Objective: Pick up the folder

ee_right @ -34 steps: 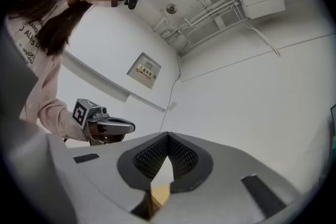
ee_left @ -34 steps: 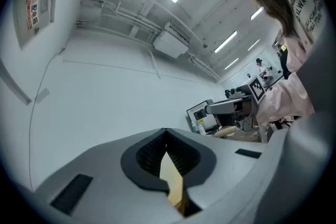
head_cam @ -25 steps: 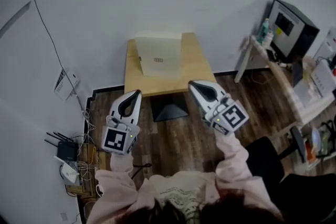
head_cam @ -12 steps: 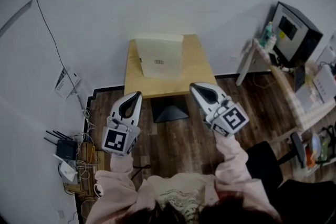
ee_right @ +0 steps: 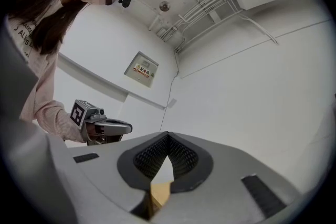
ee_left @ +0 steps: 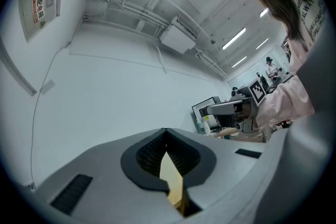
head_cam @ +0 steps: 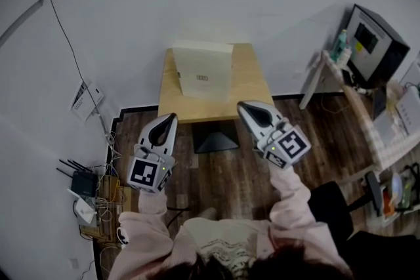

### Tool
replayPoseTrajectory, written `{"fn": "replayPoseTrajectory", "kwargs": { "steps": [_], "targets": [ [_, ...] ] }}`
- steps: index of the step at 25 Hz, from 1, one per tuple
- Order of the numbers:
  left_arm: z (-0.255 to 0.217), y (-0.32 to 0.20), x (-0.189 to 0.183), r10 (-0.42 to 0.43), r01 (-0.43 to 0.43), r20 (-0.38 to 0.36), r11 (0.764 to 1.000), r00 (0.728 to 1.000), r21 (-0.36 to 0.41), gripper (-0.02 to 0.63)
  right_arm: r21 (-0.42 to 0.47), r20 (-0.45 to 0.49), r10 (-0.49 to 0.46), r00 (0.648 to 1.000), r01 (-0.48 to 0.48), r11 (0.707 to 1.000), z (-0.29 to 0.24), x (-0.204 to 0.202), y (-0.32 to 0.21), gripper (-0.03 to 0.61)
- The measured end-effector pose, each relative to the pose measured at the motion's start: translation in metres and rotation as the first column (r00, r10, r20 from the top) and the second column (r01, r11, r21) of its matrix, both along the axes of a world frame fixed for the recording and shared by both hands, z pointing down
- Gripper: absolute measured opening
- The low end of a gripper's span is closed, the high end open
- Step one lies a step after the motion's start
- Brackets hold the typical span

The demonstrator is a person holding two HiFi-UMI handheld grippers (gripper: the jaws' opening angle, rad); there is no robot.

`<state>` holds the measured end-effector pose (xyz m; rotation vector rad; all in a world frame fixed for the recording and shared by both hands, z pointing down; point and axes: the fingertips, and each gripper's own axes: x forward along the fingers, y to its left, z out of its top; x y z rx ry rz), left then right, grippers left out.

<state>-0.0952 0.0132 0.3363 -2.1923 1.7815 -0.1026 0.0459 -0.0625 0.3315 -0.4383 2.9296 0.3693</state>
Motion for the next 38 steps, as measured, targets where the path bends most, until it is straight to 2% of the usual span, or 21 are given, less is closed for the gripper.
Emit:
{"fn": "replayPoseTrajectory", "kwargs": {
  "steps": [9,25,28,38],
  "targets": [
    [0.007,-0.027,-0.019,0.003,-0.004,-0.013,1.0,1.0,-0.01,0.0,-0.011,-0.013,-0.016,1.0,0.016,1.0,0.007,-0.023,-0.022,0.005],
    [0.016,-0.102,-0.053,0.075,-0.076,-0.028,0.996,0.997,-0.05,0.0,-0.05,-0.038,0.046,0.998,-0.048,0.998,0.017,-0.055,-0.084,0.005],
    [0.022,-0.114,-0.06,0.09,-0.091,-0.012,0.994,0.996,-0.055,0.0,-0.063,-0.044,0.058,0.997,-0.06,0.996,0.019,-0.058,-0.094,0.005],
    [0.032,-0.146,-0.084,0.117,-0.121,-0.06,0.99,0.991,-0.077,0.0,-0.069,-0.048,0.09,0.995,-0.093,0.993,0.029,-0.08,-0.125,0.005]
  ]
}}
